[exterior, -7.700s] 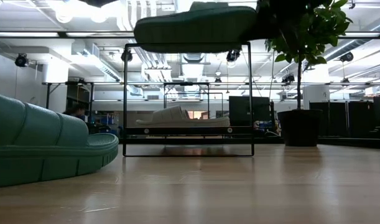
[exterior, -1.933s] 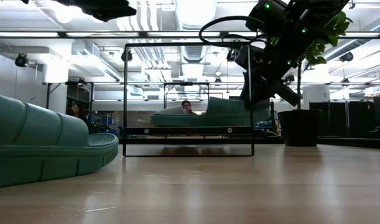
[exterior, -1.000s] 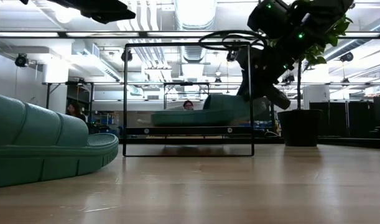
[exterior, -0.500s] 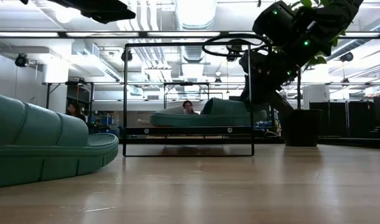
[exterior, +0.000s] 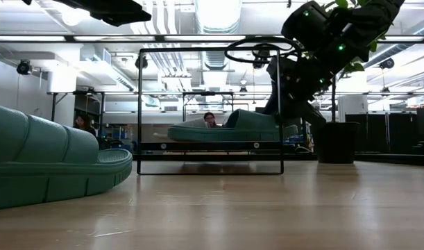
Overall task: Pick and place slides into the shelf
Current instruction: Put the left green slipper on the shelf, then put the green slipper on the shelf
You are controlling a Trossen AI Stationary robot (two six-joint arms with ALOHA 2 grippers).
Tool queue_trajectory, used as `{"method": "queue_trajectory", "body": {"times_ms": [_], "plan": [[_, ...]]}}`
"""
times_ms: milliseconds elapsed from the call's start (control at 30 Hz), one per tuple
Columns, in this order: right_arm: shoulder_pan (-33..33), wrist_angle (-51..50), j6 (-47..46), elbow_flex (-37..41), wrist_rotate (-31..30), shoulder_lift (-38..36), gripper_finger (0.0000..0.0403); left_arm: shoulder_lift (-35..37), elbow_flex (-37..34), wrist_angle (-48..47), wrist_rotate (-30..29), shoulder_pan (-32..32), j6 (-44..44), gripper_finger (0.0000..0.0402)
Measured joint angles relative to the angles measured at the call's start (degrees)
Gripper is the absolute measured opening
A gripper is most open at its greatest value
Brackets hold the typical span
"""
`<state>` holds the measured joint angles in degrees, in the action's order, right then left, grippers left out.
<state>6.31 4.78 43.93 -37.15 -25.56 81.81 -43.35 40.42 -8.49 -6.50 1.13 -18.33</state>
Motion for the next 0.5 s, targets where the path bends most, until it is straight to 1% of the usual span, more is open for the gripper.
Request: {"method": "queue_trajectory", "body": {"times_ms": [167, 233, 333, 400, 500], "plan": [[0.0, -0.3, -0.2, 0.0, -0.6, 0.0, 0.0164, 0.0, 0.0, 0.0, 0.0, 0.0, 0.0, 0.0286], [-0.1, -0.7, -0.2, 0.0, -3.3, -0.1, 0.0177, 0.0, 0.0, 0.0, 0.0, 0.0, 0.0, 0.0286], [-0.2, -1.5, -0.5, 0.0, -7.9, -0.7, 0.0189, 0.1, 0.0, 0.0, 0.0, 0.0, 0.0, 0.0286], [-0.2, -1.6, -0.5, 0.0, -9.0, -1.5, 0.0194, 0.1, 0.0, 0.0, 0.0, 0.0, 0.0, 0.0286], [-0.2, -2.0, -0.1, 0.0, -9.1, -3.2, 0.0196, 0.2, 0.0, 0.0, 0.0, 0.0, 0.0, 0.0286]]}}
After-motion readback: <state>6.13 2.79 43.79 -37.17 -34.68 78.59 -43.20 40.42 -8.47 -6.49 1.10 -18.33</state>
